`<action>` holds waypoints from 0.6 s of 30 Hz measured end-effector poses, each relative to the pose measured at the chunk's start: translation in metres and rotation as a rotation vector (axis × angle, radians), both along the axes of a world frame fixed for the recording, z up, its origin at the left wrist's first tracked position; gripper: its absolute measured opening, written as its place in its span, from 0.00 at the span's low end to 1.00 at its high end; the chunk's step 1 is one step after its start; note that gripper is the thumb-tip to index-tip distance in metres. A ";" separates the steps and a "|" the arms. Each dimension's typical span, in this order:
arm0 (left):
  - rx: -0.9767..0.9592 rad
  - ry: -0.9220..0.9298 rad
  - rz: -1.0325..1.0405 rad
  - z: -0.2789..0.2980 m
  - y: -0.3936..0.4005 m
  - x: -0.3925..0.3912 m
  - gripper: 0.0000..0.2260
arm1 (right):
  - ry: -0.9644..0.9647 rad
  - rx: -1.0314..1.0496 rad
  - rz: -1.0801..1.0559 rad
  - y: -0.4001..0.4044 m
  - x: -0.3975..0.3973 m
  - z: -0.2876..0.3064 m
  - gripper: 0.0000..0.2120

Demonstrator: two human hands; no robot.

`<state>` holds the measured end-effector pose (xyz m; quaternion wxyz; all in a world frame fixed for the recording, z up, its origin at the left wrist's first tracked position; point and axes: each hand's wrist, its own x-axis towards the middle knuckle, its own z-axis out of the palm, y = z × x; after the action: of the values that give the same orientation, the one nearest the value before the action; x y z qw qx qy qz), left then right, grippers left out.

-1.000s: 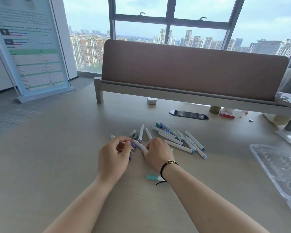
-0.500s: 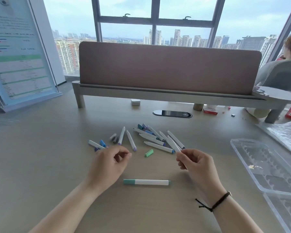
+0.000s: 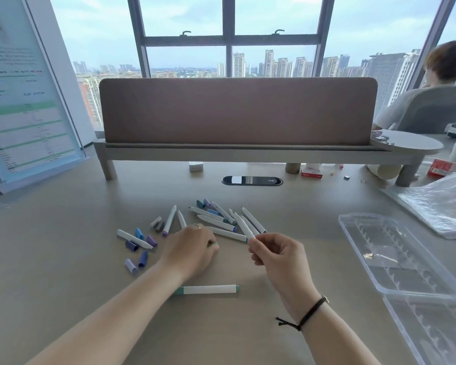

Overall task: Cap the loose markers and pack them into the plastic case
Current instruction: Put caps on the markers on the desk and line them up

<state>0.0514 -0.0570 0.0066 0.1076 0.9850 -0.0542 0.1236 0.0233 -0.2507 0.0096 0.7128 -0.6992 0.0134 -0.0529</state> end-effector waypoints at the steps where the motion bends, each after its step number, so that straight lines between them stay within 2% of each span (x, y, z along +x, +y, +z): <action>1: -0.056 0.011 -0.037 0.000 0.005 -0.003 0.08 | -0.003 -0.007 0.004 0.000 0.000 0.000 0.04; 4: -0.417 0.028 -0.152 0.005 0.022 -0.019 0.00 | -0.010 -0.041 0.018 0.000 -0.001 -0.002 0.04; 7: -0.822 0.063 -0.131 0.011 0.038 -0.039 0.04 | -0.033 -0.131 0.045 0.003 -0.002 -0.002 0.05; 9: -1.013 0.076 -0.128 0.014 0.048 -0.048 0.06 | -0.046 -0.181 0.072 0.005 -0.004 -0.002 0.06; 12: -1.157 0.055 -0.120 0.013 0.057 -0.057 0.08 | -0.054 -0.250 0.117 0.008 -0.008 -0.001 0.05; 18: -1.287 0.051 -0.118 0.004 0.059 -0.067 0.07 | -0.054 -0.345 0.233 0.013 -0.018 0.005 0.04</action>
<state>-0.0157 0.0024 0.0105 0.6846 0.7215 -0.0209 0.1018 0.0057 -0.2381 0.0150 0.5840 -0.8060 -0.0959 0.0095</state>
